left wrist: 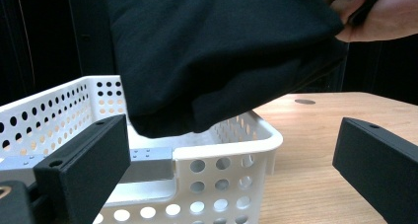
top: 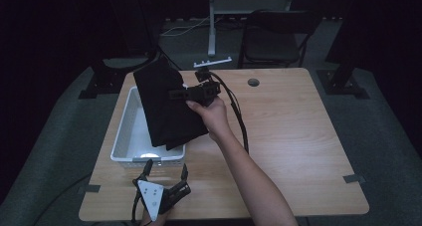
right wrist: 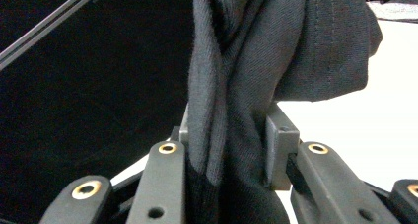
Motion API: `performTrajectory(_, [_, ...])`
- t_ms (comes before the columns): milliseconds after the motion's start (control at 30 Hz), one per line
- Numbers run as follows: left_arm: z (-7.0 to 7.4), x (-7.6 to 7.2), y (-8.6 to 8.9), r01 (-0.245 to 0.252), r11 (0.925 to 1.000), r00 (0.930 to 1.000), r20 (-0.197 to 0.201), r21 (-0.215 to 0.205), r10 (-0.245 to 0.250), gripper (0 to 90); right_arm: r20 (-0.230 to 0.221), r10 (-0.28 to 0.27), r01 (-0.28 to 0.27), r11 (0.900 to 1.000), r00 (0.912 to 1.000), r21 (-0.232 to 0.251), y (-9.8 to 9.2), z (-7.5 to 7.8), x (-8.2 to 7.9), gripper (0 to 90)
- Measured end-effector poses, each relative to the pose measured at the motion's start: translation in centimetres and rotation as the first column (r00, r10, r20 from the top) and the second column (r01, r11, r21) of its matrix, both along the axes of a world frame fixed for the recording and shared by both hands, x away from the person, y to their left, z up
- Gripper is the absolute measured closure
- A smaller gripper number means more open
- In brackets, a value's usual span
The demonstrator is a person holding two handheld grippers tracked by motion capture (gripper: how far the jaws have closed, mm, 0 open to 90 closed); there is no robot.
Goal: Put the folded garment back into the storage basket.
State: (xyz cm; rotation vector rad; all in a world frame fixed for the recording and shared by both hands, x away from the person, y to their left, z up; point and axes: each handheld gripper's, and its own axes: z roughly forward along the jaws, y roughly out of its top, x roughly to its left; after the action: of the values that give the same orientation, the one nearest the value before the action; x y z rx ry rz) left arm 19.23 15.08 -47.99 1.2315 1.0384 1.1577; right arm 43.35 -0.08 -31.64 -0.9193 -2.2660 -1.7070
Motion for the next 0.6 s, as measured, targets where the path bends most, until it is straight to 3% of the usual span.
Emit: performTrajectory(600, [0.0, 0.0, 0.0, 0.001, 1.0, 1.0, 0.001, 0.0, -0.001, 2.2, -0.007, 0.01, -0.01, 1.0, 0.9999, 0.026, 2.8, -0.7, 0.1, 68.7])
